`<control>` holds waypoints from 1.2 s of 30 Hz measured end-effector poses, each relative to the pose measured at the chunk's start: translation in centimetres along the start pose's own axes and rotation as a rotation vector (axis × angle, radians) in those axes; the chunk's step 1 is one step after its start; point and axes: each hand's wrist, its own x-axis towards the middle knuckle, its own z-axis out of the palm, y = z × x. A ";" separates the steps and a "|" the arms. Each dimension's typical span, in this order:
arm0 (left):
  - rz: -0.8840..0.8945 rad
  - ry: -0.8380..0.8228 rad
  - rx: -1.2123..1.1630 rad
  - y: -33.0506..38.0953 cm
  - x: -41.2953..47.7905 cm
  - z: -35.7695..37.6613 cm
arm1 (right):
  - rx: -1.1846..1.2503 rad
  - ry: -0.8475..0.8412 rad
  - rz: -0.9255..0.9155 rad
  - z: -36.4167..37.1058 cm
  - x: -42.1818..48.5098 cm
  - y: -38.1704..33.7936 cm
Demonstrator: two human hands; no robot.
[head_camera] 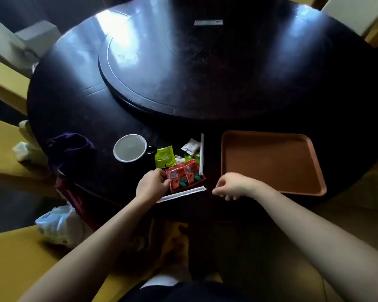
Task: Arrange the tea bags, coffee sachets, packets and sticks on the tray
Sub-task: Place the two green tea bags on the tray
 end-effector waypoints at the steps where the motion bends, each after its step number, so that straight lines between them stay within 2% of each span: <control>1: -0.004 0.051 -0.012 -0.1 0.7 -0.1 | -0.029 0.075 -0.018 -0.5 0.9 -0.5; 4: 0.089 0.143 -0.040 -0.2 2.5 0.7 | -0.062 0.315 -0.041 -1.8 3.1 -2.6; 9: 0.210 0.066 0.057 -0.7 5.9 2.5 | -0.046 0.468 -0.062 -2.4 7.6 -4.7; 16: 0.217 -0.047 0.132 -1.2 9.1 3.8 | -0.168 0.504 -0.029 -1.7 11.9 -5.0; 22: 0.181 -0.091 0.076 -1.1 9.8 4.2 | -0.214 0.548 -0.050 -1.5 13.0 -4.0; 29: 0.189 -0.009 0.076 -1.0 9.5 4.0 | -0.149 0.578 -0.014 -1.1 13.1 -3.3; 36: 0.214 0.053 0.143 -0.6 9.3 4.1 | -0.025 0.603 -0.116 -1.6 12.9 -2.7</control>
